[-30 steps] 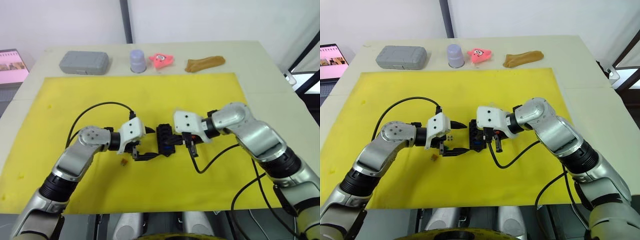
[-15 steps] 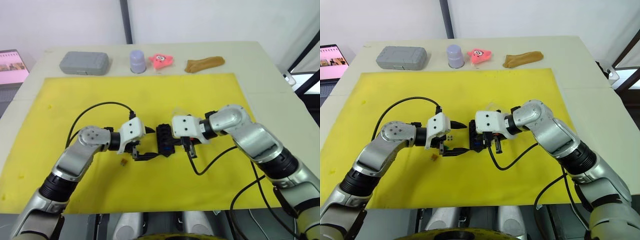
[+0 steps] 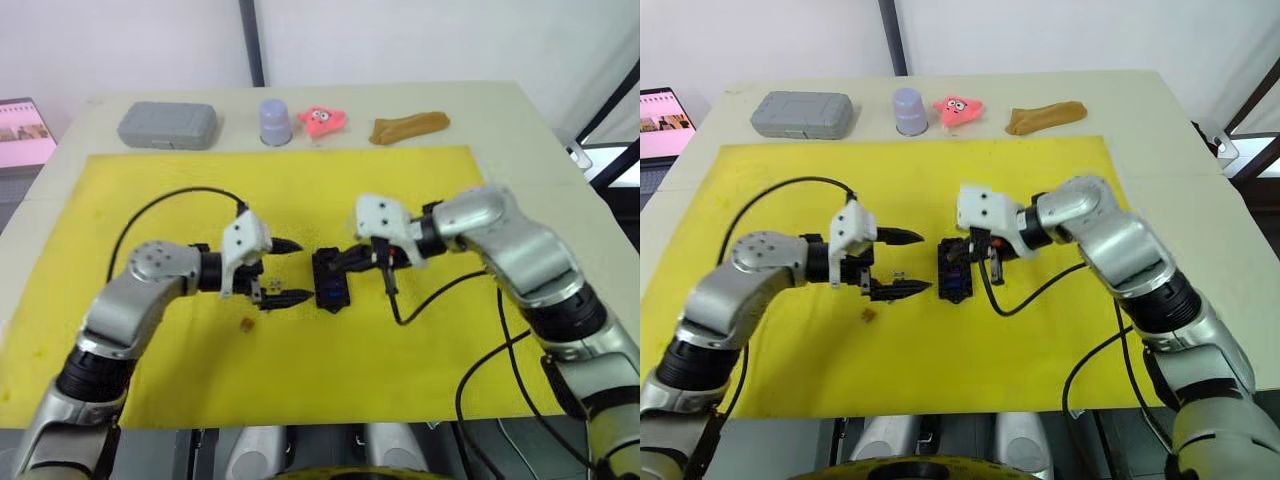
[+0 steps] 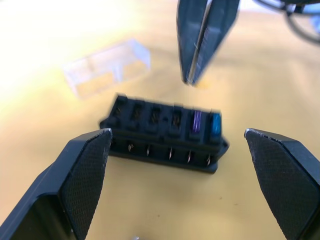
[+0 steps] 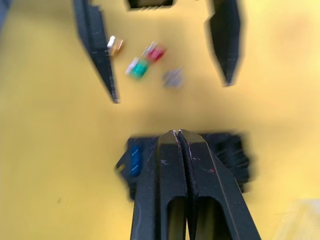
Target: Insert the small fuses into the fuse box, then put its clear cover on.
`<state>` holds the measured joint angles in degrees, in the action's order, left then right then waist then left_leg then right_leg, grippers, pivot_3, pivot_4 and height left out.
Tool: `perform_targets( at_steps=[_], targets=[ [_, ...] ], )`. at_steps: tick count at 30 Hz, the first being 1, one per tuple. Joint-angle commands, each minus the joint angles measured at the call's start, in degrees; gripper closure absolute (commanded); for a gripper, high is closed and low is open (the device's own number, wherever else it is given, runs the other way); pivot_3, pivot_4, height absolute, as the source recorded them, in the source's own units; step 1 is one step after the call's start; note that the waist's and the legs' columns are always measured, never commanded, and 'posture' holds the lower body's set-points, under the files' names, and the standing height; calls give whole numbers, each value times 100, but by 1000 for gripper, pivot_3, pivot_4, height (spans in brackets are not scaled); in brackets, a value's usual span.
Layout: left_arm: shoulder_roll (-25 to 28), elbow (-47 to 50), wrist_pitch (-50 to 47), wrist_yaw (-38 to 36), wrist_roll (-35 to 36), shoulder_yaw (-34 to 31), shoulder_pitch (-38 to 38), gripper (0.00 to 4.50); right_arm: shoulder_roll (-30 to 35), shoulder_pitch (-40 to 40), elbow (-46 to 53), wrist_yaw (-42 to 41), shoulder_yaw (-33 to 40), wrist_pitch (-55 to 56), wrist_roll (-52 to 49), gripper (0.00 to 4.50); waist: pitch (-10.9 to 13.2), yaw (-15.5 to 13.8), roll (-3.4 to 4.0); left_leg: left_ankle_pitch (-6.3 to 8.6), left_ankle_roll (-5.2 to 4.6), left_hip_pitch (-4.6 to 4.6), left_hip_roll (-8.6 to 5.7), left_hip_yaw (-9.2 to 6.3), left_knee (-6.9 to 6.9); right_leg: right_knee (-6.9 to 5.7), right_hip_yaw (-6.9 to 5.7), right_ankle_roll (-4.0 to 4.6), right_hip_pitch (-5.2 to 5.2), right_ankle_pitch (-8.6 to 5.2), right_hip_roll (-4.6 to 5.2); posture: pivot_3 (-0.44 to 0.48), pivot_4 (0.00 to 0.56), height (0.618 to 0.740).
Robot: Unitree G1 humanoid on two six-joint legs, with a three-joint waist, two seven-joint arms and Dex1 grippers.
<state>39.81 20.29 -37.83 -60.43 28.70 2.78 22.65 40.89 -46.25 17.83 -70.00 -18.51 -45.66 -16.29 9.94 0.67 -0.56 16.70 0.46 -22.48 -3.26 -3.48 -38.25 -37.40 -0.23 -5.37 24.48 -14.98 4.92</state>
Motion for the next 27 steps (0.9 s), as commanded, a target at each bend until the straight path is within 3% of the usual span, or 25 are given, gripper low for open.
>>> perform_targets(
  at_steps=[1, 4, 11, 12, 16, 20, 27],
  targets=[
    [696, 201, -598, -73, 576, -1046, -242, 0, 569, 56, -68, -216, 545, 274, -122, 4441, 2, 2, 0, 0, 0, 0, 0, 0, 0, 0, 0, 0, 0, 0, 0, 0, 150, 731],
    [1421, 128, -779, -362, 762, -1812, -863, 0, 1158, 321, -432, -395, 909, 604, -118, 3697, 3, 3, 2, 2, -3, 0, 0, 2, 3, 7, 0, 0, 1, 0, 1, 0, 150, 731],
    [2333, -627, -493, -1030, 471, -3518, -2561, 0, 2228, 1056, -1681, -615, 1626, 1537, 67, 235, 8, 3, 10, 4, -7, 2, 1, 6, 9, 13, 0, 2, -2, -1, 7, 0, 150, 731],
    [2364, -714, -441, -1063, 443, -3643, -2692, 0, 2309, 1136, -1804, -631, 1670, 1646, 91, 43, 9, 2, 11, 5, -8, 2, 1, 8, 9, 13, 0, 2, -2, -1, 8, 0, 150, 731],
    [2322, -963, -218, -1084, 318, -3990, -3102, 0, 2488, 1411, -2413, -561, 1779, 2023, 269, 43, 9, 0, 12, 6, -9, 3, 2, 10, 10, 14, 1, 2, -4, -1, 11, 0, 150, 731],
    [2074, -694, -217, -875, 454, -3777, -3104, 0, 2342, 1373, -2457, -424, 1768, 2132, 319, 43, 16, 1, 25, 7, -9, 2, 2, 11, 10, 14, 2, 2, -3, -1, 14, 0, 150, 731],
    [1654, -330, -902, -658, 1209, -2938, -2488, 0, 1779, 780, -1194, -515, 1464, 1506, -129, 43, 21, 16, 36, 7, -8, 2, 5, 11, 14, 13, 2, 2, 0, -1, 11, 0, 150, 731]
  ],
)
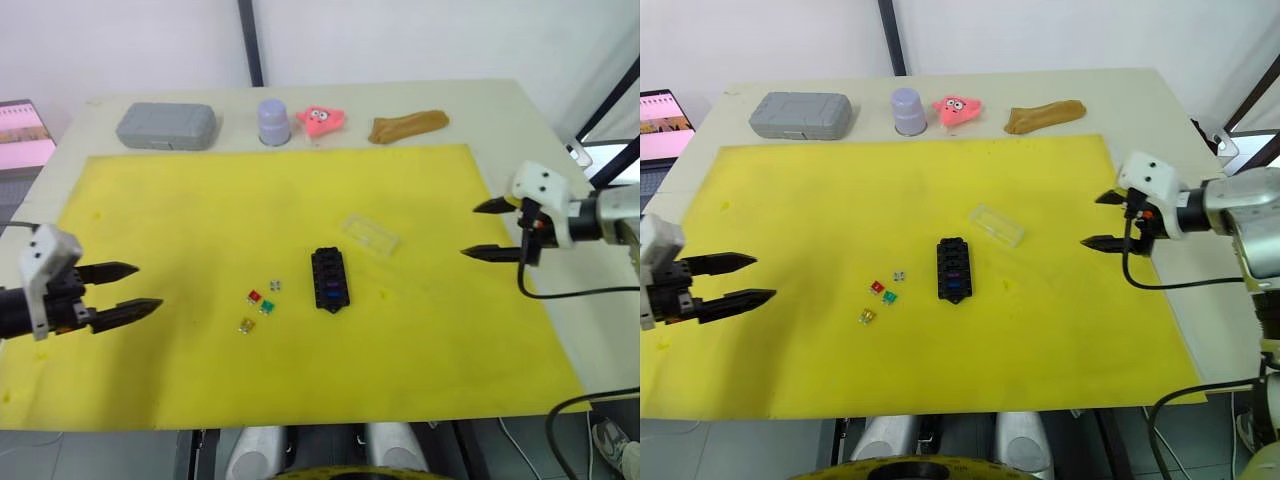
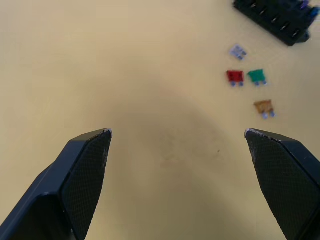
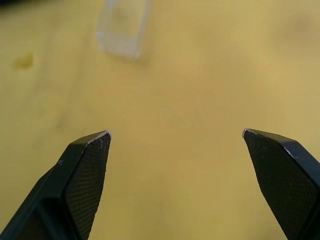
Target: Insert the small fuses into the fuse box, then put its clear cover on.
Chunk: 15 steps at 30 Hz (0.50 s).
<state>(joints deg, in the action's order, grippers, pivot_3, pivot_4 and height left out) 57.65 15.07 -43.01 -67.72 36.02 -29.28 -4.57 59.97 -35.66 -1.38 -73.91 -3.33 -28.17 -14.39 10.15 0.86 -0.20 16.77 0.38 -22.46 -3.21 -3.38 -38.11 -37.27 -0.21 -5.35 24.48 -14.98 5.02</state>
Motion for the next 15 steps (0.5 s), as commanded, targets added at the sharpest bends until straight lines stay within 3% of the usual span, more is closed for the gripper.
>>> perform_targets(
  at_steps=[1, 7, 15],
  targets=[
    [-250, 199, -618, 123, 696, 430, 389, 0, -237, -369, 956, -187, -125, -352, -447, 43, 0, -9, 0, 0, 0, 0, 0, 0, 0, 0, 0, 0, 0, 0, 0, 0, 150, 731],
    [-634, 118, -2217, 127, 2050, 1135, 790, 0, -814, -702, 2057, -296, -583, -764, -938, 43, -1, -23, -6, 1, -1, -2, -1, -2, -4, 0, -1, -1, -2, 1, -1, 0, 150, 731],
    [-842, -995, -3228, 384, 2344, 1597, 1275, 0, -1172, -859, 2579, -128, -864, -1027, -1113, 43, -2, -19, -9, -1, 1, 0, -2, -5, -8, -9, -2, -1, 0, 1, -4, 0, 150, 731]
  ],
)
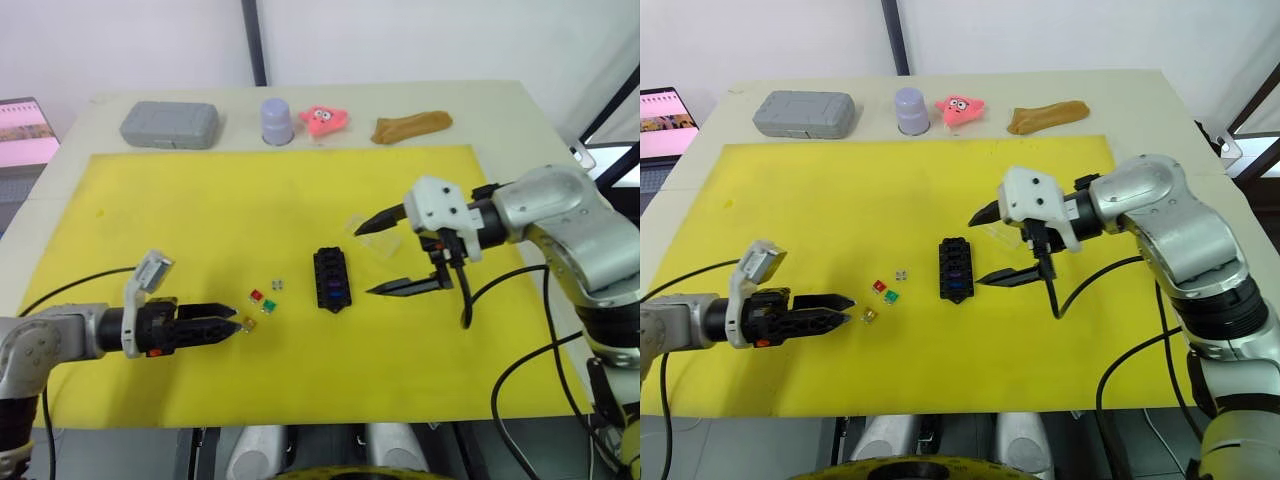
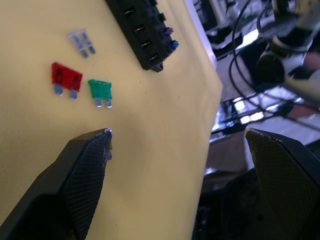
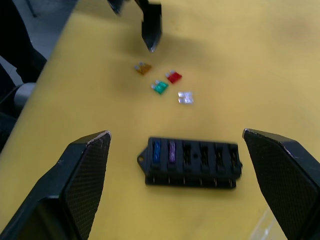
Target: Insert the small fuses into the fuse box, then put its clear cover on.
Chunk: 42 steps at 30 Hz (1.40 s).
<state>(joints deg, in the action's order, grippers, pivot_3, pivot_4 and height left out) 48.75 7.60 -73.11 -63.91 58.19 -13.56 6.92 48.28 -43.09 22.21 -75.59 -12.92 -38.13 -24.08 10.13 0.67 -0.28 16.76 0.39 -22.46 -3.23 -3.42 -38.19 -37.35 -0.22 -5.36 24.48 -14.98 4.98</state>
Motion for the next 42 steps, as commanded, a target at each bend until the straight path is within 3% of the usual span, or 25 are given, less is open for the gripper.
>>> perform_targets(
  at_steps=[1, 2, 4, 8, 18, 25, 42],
  targets=[
    [55, -342, -289, 6, 103, 87, 159, 0, -5, -104, 256, 45, 92, -40, -153, 43, -1, -1, -1, 0, 0, 0, 0, 0, 0, 0, 0, 0, 0, 0, 0, 0, 150, 731],
    [52, -415, -345, 10, 89, 131, 189, 0, -2, -94, 279, 51, 91, -45, -161, 43, -1, 1, -1, 0, 0, 0, -1, 1, 0, 1, 0, 0, 0, 0, 1, 0, 150, 731],
    [-10, -590, -496, 73, 117, 153, 290, 536, 12, -72, 311, 70, 89, -52, -182, 0, -1, 0, -1, 0, 0, 0, -2, 1, 0, 2, 1, 0, 0, 0, 2, 0, 150, 731],
    [-105, -649, -675, 163, 115, 237, 418, 2239, 65, -5, 367, 102, 94, -51, -195, 0, -1, 0, -1, 0, 0, 0, -2, 0, 0, 1, 1, 0, 0, 0, 2, 0, 150, 731],
    [-482, -620, -1097, 660, 172, 263, 871, 2239, 118, 54, 476, 181, 81, -129, -183, 0, -3, -12, -4, -1, 2, 0, -2, 0, -1, 0, 1, 0, 0, 0, 2, 0, 150, 731],
    [-393, -701, -1384, 842, 231, 62, 1164, 2239, 162, 97, 581, 242, 87, -234, -231, 0, -3, -3, -4, -8, 14, -1, -2, -1, -2, 0, 1, 0, 0, 0, 2, 0, 150, 731],
    [-364, -442, -1354, 1131, 144, 213, 983, 2239, 276, 145, 678, 297, 77, -290, -285, 0, -3, -4, -4, -10, 17, -1, -2, -1, -2, 0, 1, 0, 0, 0, 3, 0, 150, 731]
  ],
)
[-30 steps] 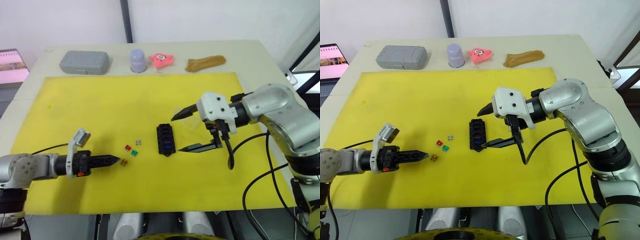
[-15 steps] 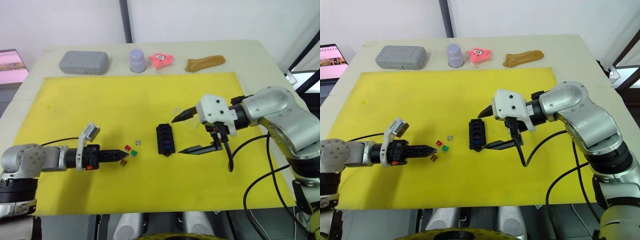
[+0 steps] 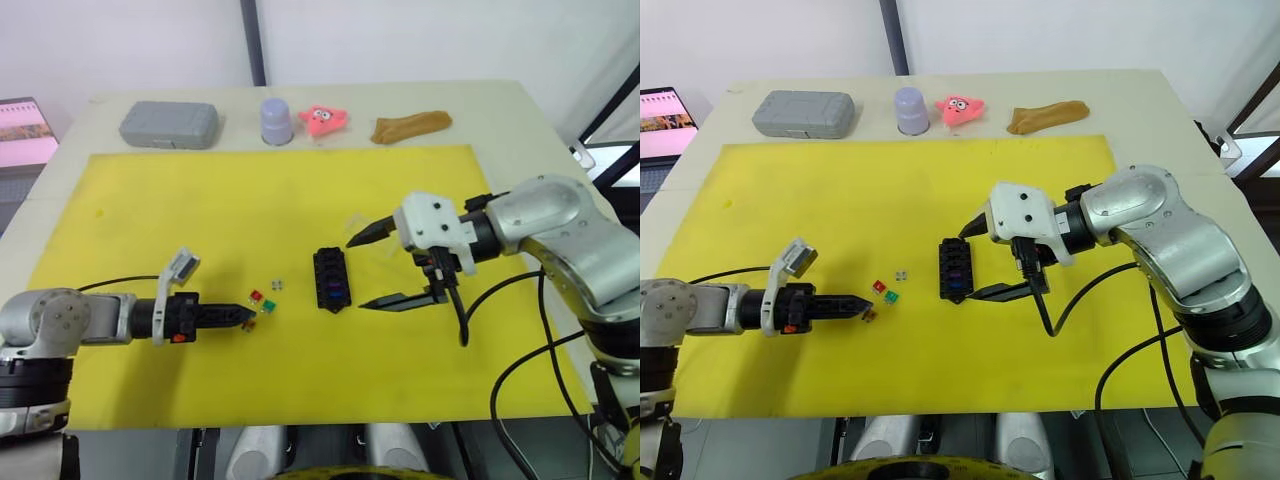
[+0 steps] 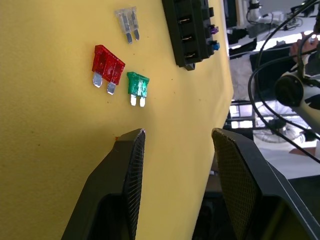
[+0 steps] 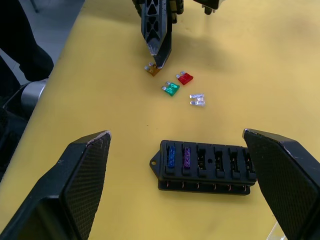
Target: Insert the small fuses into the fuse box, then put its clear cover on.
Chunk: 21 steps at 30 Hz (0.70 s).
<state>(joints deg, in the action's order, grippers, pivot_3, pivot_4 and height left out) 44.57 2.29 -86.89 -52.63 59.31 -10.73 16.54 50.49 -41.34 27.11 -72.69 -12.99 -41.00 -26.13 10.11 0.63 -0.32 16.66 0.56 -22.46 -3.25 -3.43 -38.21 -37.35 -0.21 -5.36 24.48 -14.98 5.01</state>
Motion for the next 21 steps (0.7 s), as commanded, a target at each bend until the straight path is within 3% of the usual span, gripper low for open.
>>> perform_targets(
  at_steps=[1, 12, 21],
  targets=[
    [69, 80, 33, 8, 28, -89, 6, 2239, 58, -25, 189, 7, 84, 1, -81, 0, 0, 0, 0, 0, 0, 0, 0, 0, 0, 0, 0, 0, 0, 0, 0, 0, 150, 731],
    [328, -51, 197, -93, -32, -307, -177, 2239, 39, -31, 169, -5, 29, 40, -50, 0, 0, 2, 0, 1, -2, 0, 0, 0, 1, 1, 0, 0, 0, 0, 0, 0, 150, 731],
    [447, -315, 1040, -639, -560, 356, -485, 2239, 13, -63, 149, -4, -5, 69, -32, 0, 0, -1, 0, 4, -6, 0, 0, 0, 1, 2, 0, 0, 0, 0, 2, 0, 150, 731]
  ],
)
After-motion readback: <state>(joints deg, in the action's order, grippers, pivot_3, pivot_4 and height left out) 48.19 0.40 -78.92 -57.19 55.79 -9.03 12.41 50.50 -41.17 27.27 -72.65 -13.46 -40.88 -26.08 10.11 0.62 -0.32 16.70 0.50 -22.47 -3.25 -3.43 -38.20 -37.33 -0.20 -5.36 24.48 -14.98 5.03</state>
